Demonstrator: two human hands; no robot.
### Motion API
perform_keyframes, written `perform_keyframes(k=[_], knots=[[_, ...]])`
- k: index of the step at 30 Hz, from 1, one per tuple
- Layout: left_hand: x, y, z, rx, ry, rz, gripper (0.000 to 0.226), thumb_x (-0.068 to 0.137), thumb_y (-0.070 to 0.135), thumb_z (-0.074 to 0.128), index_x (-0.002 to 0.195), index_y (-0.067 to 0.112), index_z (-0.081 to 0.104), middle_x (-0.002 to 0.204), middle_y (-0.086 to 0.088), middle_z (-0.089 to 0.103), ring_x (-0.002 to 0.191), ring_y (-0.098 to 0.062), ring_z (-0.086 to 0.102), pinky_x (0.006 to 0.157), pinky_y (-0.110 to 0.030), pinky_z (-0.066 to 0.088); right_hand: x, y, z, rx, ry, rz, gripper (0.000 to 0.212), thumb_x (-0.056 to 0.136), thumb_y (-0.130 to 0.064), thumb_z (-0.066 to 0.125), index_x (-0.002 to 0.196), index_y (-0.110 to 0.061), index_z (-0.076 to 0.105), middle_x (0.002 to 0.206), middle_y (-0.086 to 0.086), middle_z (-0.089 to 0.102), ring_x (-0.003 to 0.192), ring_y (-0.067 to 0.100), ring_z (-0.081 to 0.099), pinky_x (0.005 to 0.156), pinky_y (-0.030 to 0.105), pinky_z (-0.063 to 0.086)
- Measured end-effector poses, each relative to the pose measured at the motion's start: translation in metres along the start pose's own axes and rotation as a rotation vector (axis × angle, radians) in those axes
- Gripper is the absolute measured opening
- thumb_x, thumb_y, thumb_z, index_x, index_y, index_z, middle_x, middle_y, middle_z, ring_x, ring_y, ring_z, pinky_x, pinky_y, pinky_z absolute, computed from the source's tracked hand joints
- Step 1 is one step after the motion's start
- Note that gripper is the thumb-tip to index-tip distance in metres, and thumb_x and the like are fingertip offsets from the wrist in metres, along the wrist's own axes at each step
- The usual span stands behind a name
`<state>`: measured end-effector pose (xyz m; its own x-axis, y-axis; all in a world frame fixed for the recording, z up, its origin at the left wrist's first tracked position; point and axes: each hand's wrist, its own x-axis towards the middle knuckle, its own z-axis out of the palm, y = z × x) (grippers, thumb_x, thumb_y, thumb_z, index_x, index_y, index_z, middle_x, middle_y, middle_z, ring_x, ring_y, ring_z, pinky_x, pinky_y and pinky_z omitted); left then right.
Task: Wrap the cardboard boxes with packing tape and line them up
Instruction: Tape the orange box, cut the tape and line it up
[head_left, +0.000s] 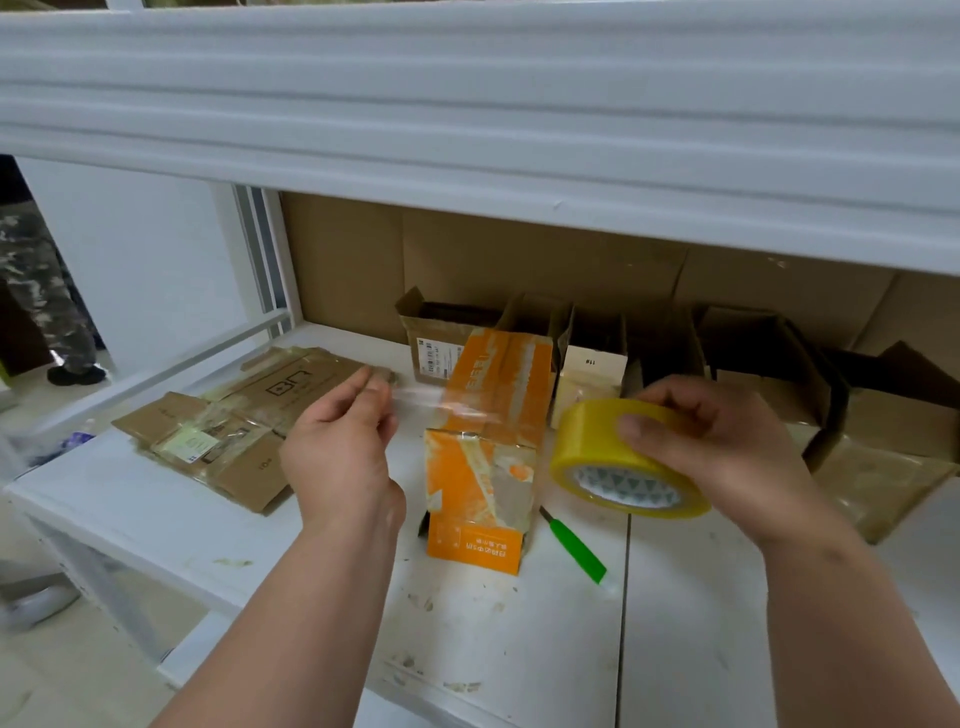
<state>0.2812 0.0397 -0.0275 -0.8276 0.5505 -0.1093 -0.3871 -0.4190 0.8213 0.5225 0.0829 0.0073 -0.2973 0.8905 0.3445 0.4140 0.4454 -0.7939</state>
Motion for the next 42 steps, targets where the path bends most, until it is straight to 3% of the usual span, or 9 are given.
perform_keyframes(k=[4, 7, 11, 17, 23, 28, 33, 36, 42], knots=[[0.004, -0.008, -0.002, 0.003, 0.018, 0.046, 0.028, 0.088, 0.001, 0.070, 0.109, 0.019, 0.071, 0.081, 0.007, 0.067, 0.086, -0.010, 0.069, 0.074, -0.017, 0.054, 0.012, 0.009, -0.002, -0.031, -0.057, 0.033, 0.031, 0.068, -0.059, 0.069, 0.080, -0.030, 0.070, 0.074, -0.019, 0.066, 0.072, -0.003, 0.062, 0.053, 0.010, 0.041], [0.003, -0.016, -0.004, 0.054, 0.014, 0.117, 0.058, 0.088, -0.004, 0.067, 0.141, 0.016, 0.053, 0.054, 0.009, 0.039, 0.066, -0.007, 0.052, 0.089, -0.023, 0.055, 0.021, 0.015, 0.000, -0.037, -0.080, 0.060, 0.018, 0.086, -0.044, 0.069, 0.079, -0.028, 0.071, 0.072, -0.013, 0.066, 0.070, 0.001, 0.061, 0.060, 0.022, 0.041], [0.002, -0.022, -0.003, 0.069, 0.017, 0.138, 0.068, 0.088, -0.002, 0.068, 0.149, 0.018, 0.042, 0.045, 0.014, 0.035, 0.065, -0.010, 0.046, 0.102, -0.031, 0.050, 0.033, 0.016, 0.003, -0.062, -0.085, 0.082, 0.020, 0.094, -0.030, 0.060, 0.080, -0.023, 0.072, 0.077, -0.003, 0.067, 0.078, 0.013, 0.062, 0.065, 0.029, 0.041], [0.006, -0.027, -0.007, 0.099, 0.051, 0.141, 0.069, 0.087, 0.005, 0.072, 0.147, 0.026, 0.045, 0.051, 0.009, 0.042, 0.071, -0.009, 0.056, 0.070, -0.019, 0.048, 0.037, 0.017, 0.006, -0.072, -0.156, 0.127, 0.026, 0.095, -0.033, 0.059, 0.085, -0.013, 0.072, 0.084, 0.011, 0.068, 0.081, 0.023, 0.065, 0.068, 0.031, 0.045], [0.005, -0.038, -0.013, 0.166, 0.095, 0.096, 0.063, 0.086, 0.009, 0.074, 0.142, 0.025, 0.051, 0.054, 0.013, 0.053, 0.075, -0.007, 0.065, 0.073, -0.025, 0.050, 0.035, 0.025, 0.011, -0.095, -0.210, 0.187, 0.027, 0.095, -0.035, 0.059, 0.084, -0.013, 0.072, 0.080, 0.007, 0.067, 0.077, 0.020, 0.066, 0.065, 0.028, 0.045], [0.008, -0.045, -0.020, 0.305, 0.126, 0.010, 0.040, 0.082, 0.018, 0.079, 0.119, 0.024, 0.066, 0.090, -0.003, 0.072, 0.083, -0.012, 0.066, 0.086, -0.035, 0.054, 0.032, 0.035, 0.018, -0.107, -0.235, 0.224, 0.029, 0.095, -0.036, 0.058, 0.082, -0.013, 0.070, 0.081, 0.012, 0.067, 0.080, 0.026, 0.067, 0.073, 0.039, 0.051], [0.006, -0.047, -0.019, 0.461, -0.036, -0.126, 0.023, 0.090, 0.019, 0.069, 0.113, 0.018, 0.064, 0.086, -0.002, 0.068, 0.084, -0.018, 0.058, 0.078, -0.036, 0.045, 0.028, 0.039, 0.023, -0.100, -0.236, 0.234, 0.030, 0.095, -0.039, 0.055, 0.086, -0.016, 0.071, 0.084, 0.011, 0.068, 0.081, 0.024, 0.067, 0.078, 0.042, 0.053], [0.010, -0.042, -0.017, 0.535, -0.140, -0.181, 0.023, 0.093, 0.019, 0.066, 0.115, 0.023, 0.063, 0.103, -0.002, 0.059, 0.097, -0.020, 0.052, 0.080, -0.037, 0.041, 0.025, 0.039, 0.023, -0.094, -0.228, 0.238, 0.028, 0.096, -0.037, 0.054, 0.088, -0.016, 0.071, 0.086, 0.011, 0.068, 0.081, 0.023, 0.067, 0.072, 0.035, 0.050], [0.011, -0.034, -0.018, 0.648, -0.356, 0.049, 0.036, 0.095, 0.001, 0.057, 0.101, 0.033, 0.073, 0.107, 0.007, 0.070, 0.102, -0.014, 0.064, 0.078, -0.024, 0.051, 0.021, 0.039, 0.027, -0.089, -0.202, 0.246, 0.029, 0.096, -0.037, 0.054, 0.089, -0.014, 0.069, 0.087, 0.013, 0.067, 0.082, 0.024, 0.067, 0.069, 0.033, 0.049]])
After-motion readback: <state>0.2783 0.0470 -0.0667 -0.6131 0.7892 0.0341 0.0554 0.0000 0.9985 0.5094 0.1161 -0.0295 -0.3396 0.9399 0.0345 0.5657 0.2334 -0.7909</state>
